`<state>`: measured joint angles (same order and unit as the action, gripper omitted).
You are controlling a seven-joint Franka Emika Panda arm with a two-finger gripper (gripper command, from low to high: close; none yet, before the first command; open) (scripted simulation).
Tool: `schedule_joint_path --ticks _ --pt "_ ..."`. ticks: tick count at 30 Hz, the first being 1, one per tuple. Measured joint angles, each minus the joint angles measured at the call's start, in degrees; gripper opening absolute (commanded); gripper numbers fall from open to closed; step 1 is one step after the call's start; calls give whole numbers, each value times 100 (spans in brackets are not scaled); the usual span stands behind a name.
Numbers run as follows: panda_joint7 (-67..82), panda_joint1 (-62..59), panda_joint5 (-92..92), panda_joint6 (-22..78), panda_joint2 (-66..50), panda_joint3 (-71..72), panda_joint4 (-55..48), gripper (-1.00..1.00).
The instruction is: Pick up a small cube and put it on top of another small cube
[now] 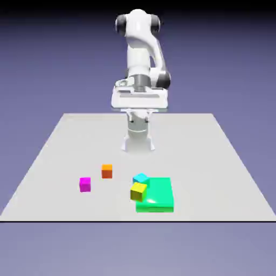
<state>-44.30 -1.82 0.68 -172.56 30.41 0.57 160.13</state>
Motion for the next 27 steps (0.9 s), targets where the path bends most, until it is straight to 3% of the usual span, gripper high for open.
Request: schedule_joint_path --ticks 23,27 --pt "-3502 -4750 1292 2748 -4268 1078 -1650 0" --pt "-3462 -4690 1318 2149 -4890 1086 -1677 0"
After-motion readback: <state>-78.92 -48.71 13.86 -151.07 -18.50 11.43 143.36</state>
